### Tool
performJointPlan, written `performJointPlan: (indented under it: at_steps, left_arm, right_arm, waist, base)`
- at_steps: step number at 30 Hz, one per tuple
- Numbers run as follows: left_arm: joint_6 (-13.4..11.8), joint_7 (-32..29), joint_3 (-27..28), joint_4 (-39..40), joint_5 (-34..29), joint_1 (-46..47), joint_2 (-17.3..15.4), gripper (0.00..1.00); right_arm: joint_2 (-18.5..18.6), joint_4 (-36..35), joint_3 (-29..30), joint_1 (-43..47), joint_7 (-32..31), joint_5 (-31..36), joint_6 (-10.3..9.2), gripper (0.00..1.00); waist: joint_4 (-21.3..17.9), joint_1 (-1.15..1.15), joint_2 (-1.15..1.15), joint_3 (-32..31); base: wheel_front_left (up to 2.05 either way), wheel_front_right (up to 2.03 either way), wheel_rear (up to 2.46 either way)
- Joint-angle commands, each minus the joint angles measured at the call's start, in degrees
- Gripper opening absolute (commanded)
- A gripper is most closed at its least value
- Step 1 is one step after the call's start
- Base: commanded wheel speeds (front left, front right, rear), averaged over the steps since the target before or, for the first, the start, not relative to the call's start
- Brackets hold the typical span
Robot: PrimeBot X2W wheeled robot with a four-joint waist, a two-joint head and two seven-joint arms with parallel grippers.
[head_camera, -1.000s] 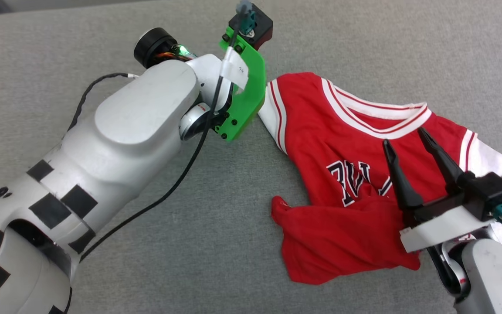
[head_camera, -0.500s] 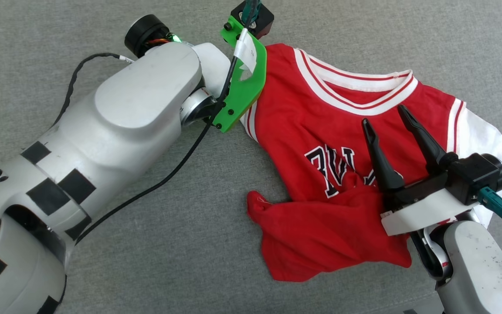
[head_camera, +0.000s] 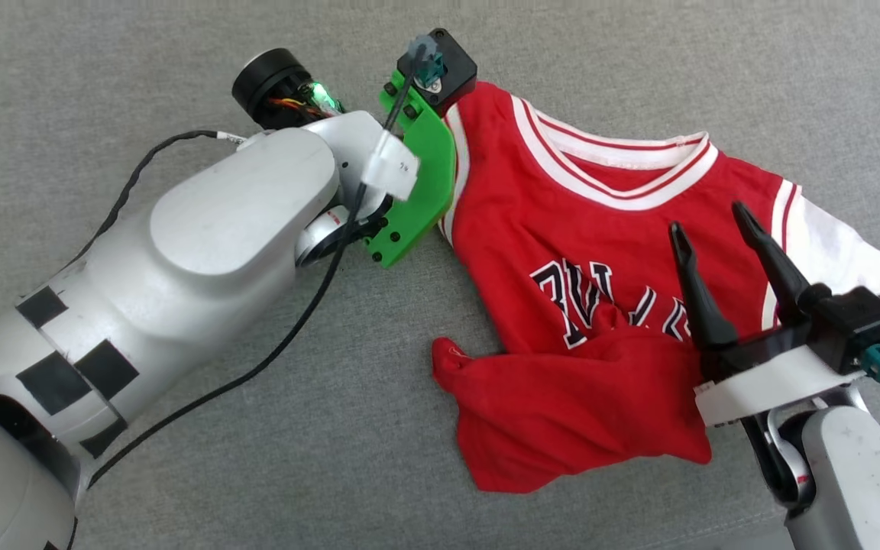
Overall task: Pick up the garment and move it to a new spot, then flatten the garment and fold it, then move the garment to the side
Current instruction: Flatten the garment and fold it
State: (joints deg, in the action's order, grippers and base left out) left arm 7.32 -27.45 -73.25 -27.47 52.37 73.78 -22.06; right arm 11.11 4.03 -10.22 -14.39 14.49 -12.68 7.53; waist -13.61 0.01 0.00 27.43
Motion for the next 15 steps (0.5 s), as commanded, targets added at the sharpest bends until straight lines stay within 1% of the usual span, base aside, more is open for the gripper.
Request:
performJointPlan:
  at_steps: [1,4,7,9,11,15]
  left_arm:
    - [0.2,2.6,0.0,0.4,0.1,-1.0,-1.2,0.00]
    - [0.2,7.8,0.3,1.5,0.5,-2.4,-4.3,0.00]
    - [0.1,10.8,0.7,2.4,0.7,-4.3,-7.6,0.00]
    - [-0.4,12.0,1.1,3.4,1.1,-6.0,-10.0,0.00]
    - [-1.4,12.9,1.7,4.7,1.8,-7.7,-12.6,0.00]
    - [-4.5,13.6,2.8,7.8,3.2,-11.3,-18.8,0.00]
  right_arm:
    - [0.2,0.2,0.6,1.4,0.5,0.2,-0.04,1.00]
    - [0.5,0.4,2.0,3.8,0.5,0.3,-0.04,1.00]
    - [0.6,0.5,3.0,5.7,0.5,0.4,-0.04,1.00]
    - [0.7,0.5,3.4,6.8,0.5,0.5,-0.04,1.00]
    - [0.7,0.5,3.8,7.6,0.5,0.6,-0.04,1.00]
    - [0.6,0.5,4.6,9.0,0.5,0.8,-0.04,1.00]
  waist:
    - [4.6,-0.01,0.00,-5.5]
    - [7.0,-0.01,0.00,-8.3]
    - [9.1,-0.01,0.00,-10.4]
    - [10.3,-0.01,0.00,-11.6]
    - [11.4,-0.01,0.00,-12.5]
    - [12.9,-0.01,0.00,-13.7]
  base:
    - [0.00,0.00,0.00]
    - [0.00,0.00,0.00]
    - [0.00,0.00,0.00]
    - [0.00,0.00,0.00]
    - [0.00,0.00,0.00]
    - [0.00,0.00,0.00]
